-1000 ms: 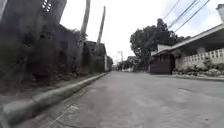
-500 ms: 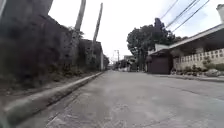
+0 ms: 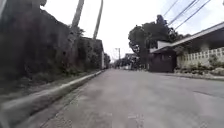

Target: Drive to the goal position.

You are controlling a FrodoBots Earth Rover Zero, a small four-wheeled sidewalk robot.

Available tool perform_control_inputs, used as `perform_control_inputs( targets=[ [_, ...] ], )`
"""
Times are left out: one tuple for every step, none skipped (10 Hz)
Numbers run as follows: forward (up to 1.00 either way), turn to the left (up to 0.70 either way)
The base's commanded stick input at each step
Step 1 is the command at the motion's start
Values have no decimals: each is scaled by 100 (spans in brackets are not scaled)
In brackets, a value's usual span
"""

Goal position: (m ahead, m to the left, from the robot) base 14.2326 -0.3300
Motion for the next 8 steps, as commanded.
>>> perform_control_inputs(
  targets=[
    [85, 0],
    [85, 0],
    [85, 0],
    [85, 0],
    [85, 0],
    [85, 0],
    [85, 0],
    [85, 0]
  ],
)
